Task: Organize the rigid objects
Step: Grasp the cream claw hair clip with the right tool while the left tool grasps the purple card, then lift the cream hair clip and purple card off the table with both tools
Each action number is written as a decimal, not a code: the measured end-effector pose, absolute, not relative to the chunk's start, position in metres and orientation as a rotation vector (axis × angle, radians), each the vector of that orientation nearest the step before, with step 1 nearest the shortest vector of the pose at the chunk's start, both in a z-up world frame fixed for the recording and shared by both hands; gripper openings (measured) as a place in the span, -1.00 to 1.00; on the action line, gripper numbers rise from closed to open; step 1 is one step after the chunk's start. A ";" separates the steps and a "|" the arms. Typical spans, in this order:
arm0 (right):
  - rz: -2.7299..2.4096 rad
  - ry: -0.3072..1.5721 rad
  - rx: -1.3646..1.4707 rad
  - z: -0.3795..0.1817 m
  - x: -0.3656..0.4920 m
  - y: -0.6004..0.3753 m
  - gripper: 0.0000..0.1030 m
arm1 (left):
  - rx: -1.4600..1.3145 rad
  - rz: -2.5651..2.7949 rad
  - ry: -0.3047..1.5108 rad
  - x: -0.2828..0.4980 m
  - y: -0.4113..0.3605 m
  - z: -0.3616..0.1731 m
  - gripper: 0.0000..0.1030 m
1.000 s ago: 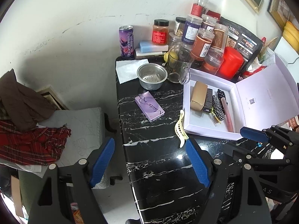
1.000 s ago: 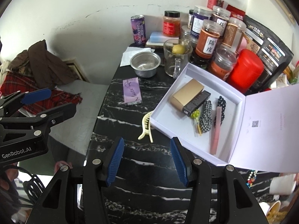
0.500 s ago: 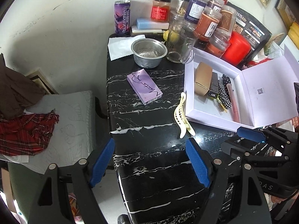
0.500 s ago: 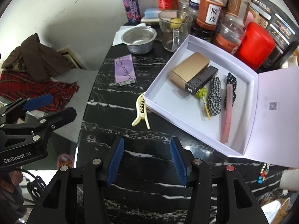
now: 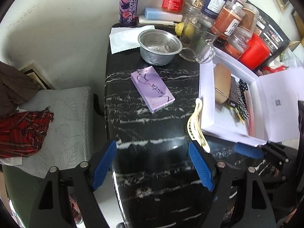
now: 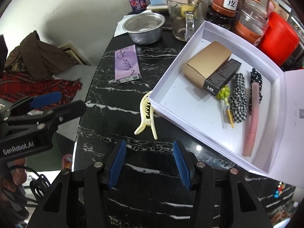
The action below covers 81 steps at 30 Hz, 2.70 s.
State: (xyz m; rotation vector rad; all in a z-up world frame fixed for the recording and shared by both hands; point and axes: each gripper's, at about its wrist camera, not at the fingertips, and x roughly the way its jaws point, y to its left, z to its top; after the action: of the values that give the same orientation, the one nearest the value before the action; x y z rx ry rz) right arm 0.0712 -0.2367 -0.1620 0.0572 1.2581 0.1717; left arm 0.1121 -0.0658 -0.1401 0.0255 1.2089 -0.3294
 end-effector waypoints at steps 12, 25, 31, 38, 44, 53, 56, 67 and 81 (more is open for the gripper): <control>0.196 1.289 0.145 -0.199 0.094 -0.233 0.00 | 0.066 -0.348 1.190 0.149 -0.074 -0.157 0.53; 0.174 1.293 0.182 -0.216 0.108 -0.232 -0.42 | 0.001 -0.370 1.215 0.187 -0.089 -0.176 0.53; 0.179 1.294 0.162 -0.215 0.106 -0.235 -0.43 | -0.050 -0.336 1.246 0.202 -0.098 -0.188 0.53; 0.168 1.296 0.166 -0.214 0.111 -0.248 -0.48 | -0.066 -0.259 1.291 0.216 -0.109 -0.207 0.53; 0.177 1.291 0.160 -0.213 0.109 -0.252 -0.48 | 0.018 -0.230 1.269 0.216 -0.119 -0.211 0.50; 0.189 1.292 0.141 -0.216 0.093 -0.253 -0.48 | 0.039 -0.261 1.275 0.197 -0.117 -0.208 0.02; 0.192 1.291 0.120 -0.215 0.086 -0.251 -0.48 | 0.041 -0.259 1.288 0.182 -0.109 -0.208 0.01; 0.240 1.312 0.051 -0.214 0.054 -0.235 -0.49 | 0.047 -0.251 1.331 0.129 -0.073 -0.209 0.01; 0.247 1.338 0.004 -0.217 0.023 -0.235 -0.55 | 0.084 -0.297 1.375 0.066 -0.061 -0.211 0.01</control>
State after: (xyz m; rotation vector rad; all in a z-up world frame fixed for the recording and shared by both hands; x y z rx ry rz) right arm 0.0231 -0.2349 -0.2169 0.0040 1.3377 0.2466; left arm 0.0665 -0.0606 -0.2115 0.0840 1.3750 -0.2969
